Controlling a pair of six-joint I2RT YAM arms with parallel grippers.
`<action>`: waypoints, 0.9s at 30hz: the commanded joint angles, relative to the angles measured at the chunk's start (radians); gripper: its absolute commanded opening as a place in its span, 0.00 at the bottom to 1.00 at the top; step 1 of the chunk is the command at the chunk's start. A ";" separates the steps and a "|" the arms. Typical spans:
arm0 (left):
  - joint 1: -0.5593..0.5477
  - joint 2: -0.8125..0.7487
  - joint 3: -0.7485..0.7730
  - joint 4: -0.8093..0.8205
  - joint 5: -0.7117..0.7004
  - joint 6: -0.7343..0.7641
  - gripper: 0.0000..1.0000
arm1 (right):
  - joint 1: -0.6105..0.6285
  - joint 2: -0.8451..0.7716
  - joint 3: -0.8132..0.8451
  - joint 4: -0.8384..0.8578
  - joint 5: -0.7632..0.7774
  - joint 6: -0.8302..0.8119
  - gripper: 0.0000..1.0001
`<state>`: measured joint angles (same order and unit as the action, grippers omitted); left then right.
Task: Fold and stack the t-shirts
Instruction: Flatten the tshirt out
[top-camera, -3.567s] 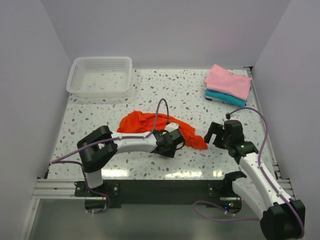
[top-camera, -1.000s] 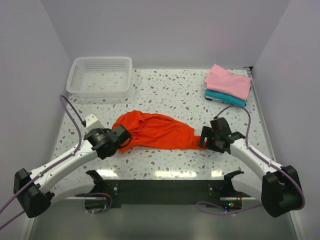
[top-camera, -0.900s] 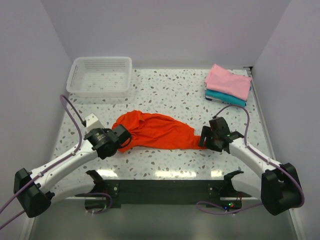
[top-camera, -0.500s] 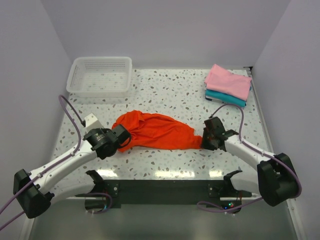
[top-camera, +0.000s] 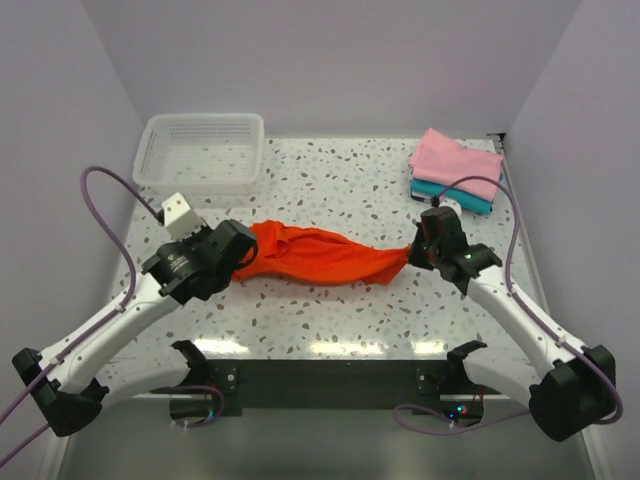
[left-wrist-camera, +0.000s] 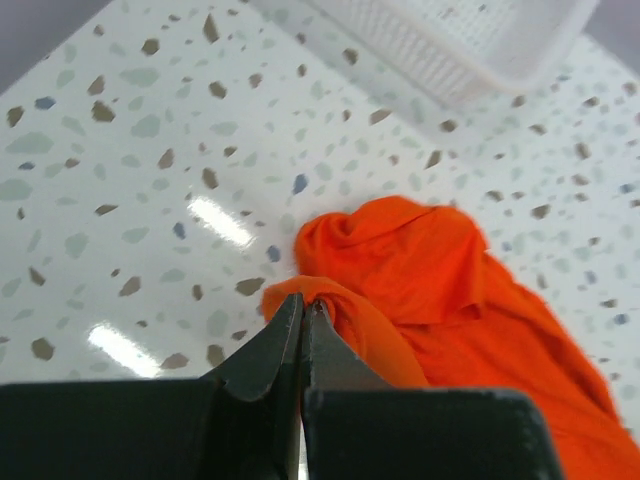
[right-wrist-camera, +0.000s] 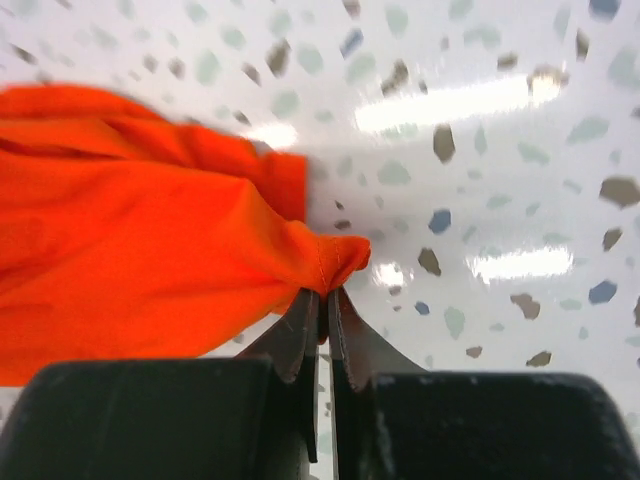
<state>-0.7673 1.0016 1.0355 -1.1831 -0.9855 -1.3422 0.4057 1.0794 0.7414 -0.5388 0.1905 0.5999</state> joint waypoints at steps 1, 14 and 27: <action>0.005 -0.037 0.151 0.210 -0.114 0.197 0.00 | 0.002 -0.071 0.159 -0.058 0.099 -0.043 0.00; 0.006 -0.130 0.423 0.841 0.123 0.961 0.00 | 0.002 -0.127 0.633 -0.171 0.204 -0.169 0.00; 0.006 -0.043 0.881 0.748 0.484 1.057 0.00 | 0.002 -0.171 1.088 -0.318 0.139 -0.273 0.00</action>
<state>-0.7658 0.9516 1.8011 -0.4541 -0.6624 -0.3290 0.4061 0.9195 1.7145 -0.8047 0.3458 0.3717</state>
